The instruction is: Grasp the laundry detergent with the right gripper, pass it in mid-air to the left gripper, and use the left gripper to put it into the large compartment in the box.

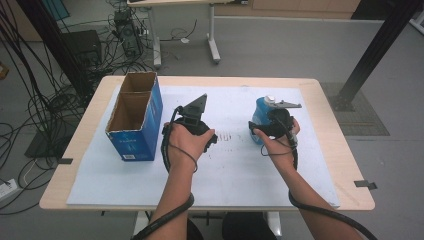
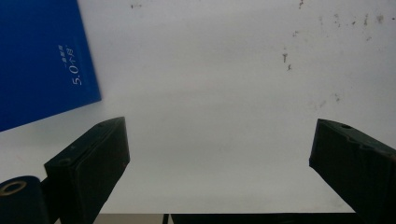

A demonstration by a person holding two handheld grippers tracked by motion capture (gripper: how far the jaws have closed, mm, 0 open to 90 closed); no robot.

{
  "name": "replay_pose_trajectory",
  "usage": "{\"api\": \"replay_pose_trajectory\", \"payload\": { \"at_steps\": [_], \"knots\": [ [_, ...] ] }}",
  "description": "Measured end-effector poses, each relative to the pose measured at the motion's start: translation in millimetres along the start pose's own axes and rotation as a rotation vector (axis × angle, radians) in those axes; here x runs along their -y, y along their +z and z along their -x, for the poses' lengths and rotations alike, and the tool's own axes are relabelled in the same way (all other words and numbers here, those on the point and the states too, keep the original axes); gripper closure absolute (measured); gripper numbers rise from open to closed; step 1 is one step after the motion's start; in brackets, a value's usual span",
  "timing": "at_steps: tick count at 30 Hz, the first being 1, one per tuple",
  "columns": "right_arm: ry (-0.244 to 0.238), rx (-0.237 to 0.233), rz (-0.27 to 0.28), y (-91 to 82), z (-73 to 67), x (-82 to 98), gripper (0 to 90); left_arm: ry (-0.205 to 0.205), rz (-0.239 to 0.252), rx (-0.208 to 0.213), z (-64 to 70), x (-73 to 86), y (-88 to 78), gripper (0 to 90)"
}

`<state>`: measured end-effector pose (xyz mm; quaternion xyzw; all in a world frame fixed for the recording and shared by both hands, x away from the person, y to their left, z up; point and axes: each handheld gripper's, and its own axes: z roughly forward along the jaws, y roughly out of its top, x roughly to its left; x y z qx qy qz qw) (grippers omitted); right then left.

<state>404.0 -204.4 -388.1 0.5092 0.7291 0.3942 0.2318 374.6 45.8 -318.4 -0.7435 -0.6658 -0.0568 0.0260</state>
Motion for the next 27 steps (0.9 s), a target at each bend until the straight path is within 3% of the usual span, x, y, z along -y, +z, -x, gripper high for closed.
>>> {"api": "replay_pose_trajectory", "payload": {
  "at_steps": [7,16,27],
  "knots": [
    [0.000,0.004,0.004,0.3,0.6,0.8,8.1,-0.005,-0.001,0.002,-1.5,0.7,1.7,5.3],
    [-0.022,-0.004,-0.002,1.4,0.2,1.6,23.8,-0.004,-0.004,0.002,-2.5,0.7,2.7,5.3],
    [-0.013,0.003,0.001,1.5,4.4,1.4,35.6,-0.003,-0.004,0.007,-1.3,0.2,3.1,5.3]
  ]
}}
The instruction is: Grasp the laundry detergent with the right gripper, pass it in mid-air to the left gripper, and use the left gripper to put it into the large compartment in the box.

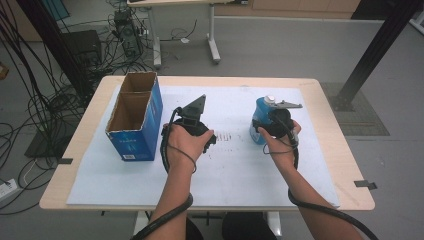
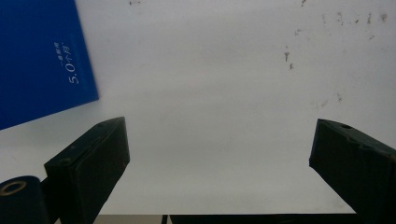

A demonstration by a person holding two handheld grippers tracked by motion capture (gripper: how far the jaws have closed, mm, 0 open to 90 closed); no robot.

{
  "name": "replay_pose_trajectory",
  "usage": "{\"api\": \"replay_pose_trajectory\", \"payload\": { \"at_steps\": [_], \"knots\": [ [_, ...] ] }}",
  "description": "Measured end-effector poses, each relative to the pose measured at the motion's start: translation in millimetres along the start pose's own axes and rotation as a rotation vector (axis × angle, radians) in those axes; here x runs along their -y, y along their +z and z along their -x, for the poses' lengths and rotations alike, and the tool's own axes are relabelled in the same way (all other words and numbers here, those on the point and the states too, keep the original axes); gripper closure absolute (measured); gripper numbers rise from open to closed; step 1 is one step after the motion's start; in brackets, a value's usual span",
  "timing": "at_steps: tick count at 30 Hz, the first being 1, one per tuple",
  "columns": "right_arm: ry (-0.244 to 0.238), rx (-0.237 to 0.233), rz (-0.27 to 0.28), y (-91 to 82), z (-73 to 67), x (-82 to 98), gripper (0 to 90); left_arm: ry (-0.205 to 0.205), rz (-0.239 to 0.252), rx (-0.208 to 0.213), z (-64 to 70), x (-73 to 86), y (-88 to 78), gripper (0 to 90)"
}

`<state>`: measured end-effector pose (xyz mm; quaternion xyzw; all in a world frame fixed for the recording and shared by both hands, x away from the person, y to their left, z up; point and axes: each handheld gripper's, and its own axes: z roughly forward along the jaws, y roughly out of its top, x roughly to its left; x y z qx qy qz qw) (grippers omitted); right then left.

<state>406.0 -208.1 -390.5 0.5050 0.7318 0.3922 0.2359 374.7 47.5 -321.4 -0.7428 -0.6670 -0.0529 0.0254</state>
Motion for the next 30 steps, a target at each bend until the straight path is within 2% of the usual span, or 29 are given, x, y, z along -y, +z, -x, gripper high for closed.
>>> {"api": "replay_pose_trajectory", "payload": {
  "at_steps": [3,12,30],
  "knots": [
    [-0.003,0.008,0.007,-0.9,1.7,0.4,40.2,0.004,0.000,-0.006,0.8,-0.2,-0.3,5.3],
    [-0.019,0.025,0.010,-0.8,-0.3,0.3,41.3,0.003,0.005,-0.010,1.7,-0.8,-3.9,5.3],
    [-0.021,0.025,0.007,-1.3,0.0,0.1,42.0,0.008,0.010,-0.013,2.9,-0.6,-6.2,5.3]
  ]
}}
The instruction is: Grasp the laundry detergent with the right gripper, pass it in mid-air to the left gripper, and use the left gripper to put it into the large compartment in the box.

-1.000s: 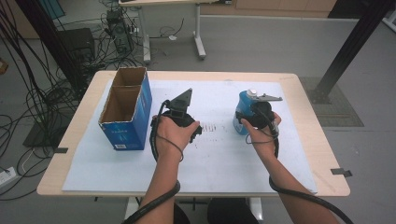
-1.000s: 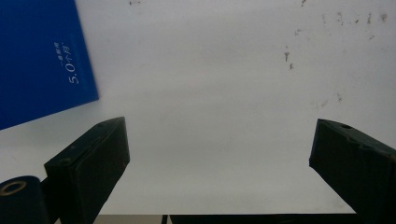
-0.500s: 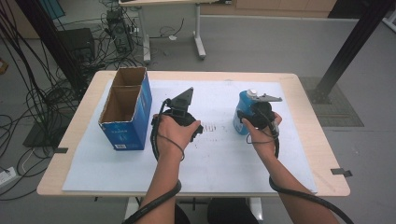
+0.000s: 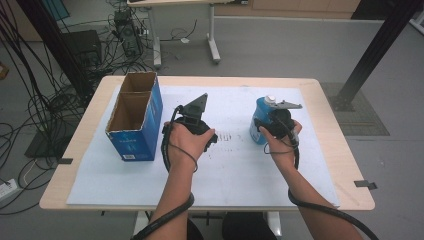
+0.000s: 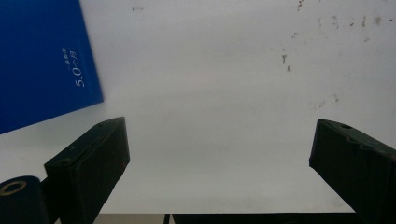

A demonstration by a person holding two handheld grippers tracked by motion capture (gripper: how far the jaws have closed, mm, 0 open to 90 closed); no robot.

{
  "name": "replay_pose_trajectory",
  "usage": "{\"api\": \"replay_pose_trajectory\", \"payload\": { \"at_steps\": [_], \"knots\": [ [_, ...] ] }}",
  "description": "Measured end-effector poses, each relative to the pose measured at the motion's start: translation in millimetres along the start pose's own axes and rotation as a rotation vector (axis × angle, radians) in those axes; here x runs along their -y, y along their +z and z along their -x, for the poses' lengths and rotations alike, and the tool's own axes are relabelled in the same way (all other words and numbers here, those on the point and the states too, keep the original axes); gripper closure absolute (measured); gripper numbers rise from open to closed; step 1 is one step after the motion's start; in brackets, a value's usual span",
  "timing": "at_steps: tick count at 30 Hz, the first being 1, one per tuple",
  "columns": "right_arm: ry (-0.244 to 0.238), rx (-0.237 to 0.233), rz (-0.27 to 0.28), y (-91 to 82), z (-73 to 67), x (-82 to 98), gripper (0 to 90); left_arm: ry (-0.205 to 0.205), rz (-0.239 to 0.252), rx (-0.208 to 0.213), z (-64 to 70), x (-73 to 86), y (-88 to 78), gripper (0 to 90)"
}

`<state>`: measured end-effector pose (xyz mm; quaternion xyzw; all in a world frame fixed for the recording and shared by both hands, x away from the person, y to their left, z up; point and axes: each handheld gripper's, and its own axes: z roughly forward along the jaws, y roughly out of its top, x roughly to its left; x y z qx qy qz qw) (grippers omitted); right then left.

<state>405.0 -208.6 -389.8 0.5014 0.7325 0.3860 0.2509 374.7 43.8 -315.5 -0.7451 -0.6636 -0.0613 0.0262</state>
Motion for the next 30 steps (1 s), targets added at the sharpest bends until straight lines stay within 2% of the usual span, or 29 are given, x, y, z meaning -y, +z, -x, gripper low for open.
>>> {"api": "replay_pose_trajectory", "payload": {
  "at_steps": [30],
  "knots": [
    [-0.013,-0.005,0.003,-0.3,1.1,0.6,41.9,0.005,0.009,-0.002,1.8,-1.2,-4.7,5.3]
  ]
}}
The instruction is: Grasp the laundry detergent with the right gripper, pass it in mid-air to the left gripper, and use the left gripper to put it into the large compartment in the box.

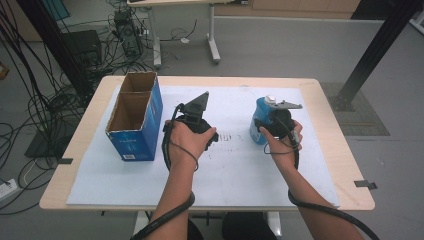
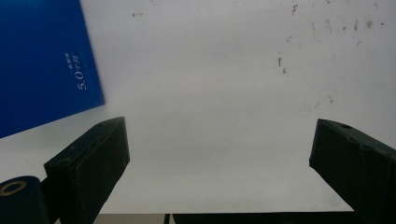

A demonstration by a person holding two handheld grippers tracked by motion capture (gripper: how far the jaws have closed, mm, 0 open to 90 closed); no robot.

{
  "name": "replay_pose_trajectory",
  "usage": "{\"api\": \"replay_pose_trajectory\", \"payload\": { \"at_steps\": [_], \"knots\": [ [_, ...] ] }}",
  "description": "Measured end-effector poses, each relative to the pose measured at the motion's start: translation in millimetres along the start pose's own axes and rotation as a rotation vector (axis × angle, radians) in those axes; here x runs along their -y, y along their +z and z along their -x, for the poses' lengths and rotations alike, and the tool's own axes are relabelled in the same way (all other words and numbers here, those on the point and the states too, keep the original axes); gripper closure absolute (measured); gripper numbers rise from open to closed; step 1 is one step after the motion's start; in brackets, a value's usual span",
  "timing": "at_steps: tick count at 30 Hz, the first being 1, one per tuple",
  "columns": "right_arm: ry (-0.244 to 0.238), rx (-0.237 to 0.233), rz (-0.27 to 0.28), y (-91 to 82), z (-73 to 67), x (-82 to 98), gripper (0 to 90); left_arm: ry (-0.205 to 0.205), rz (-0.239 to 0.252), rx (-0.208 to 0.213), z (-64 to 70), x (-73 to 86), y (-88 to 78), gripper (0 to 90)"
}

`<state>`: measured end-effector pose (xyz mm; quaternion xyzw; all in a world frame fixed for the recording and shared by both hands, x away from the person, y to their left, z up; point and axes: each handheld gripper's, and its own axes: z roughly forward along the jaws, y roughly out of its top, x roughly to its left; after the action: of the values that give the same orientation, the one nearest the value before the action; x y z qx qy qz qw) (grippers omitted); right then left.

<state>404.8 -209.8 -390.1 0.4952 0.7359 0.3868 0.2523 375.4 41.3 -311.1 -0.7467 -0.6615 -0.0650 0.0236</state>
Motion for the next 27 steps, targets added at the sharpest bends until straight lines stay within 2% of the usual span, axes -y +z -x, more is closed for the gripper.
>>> {"api": "replay_pose_trajectory", "payload": {
  "at_steps": [27],
  "knots": [
    [0.017,0.011,0.011,-0.9,-1.1,1.5,43.7,0.000,0.005,-0.006,-1.3,0.6,-2.8,5.2]
  ]
}}
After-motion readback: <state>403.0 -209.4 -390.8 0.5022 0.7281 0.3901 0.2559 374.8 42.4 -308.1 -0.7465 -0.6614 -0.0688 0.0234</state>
